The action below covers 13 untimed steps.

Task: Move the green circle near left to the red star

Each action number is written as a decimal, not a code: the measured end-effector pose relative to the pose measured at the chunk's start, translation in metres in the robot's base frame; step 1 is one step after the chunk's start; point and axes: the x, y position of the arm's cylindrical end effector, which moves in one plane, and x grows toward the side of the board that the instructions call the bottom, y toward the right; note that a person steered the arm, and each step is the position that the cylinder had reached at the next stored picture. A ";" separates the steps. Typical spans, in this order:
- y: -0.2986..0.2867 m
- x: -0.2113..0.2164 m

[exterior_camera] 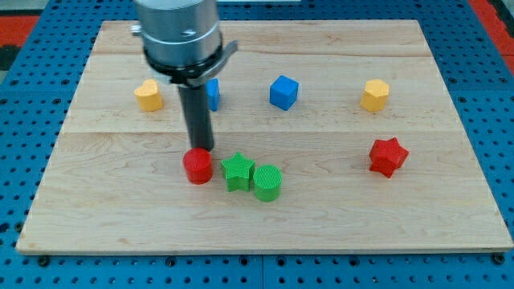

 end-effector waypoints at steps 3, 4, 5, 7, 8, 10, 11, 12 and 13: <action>-0.099 0.036; -0.050 0.064; 0.043 0.065; 0.133 0.065; 0.141 0.071; 0.146 0.073; 0.149 0.070; 0.165 0.062; 0.178 0.054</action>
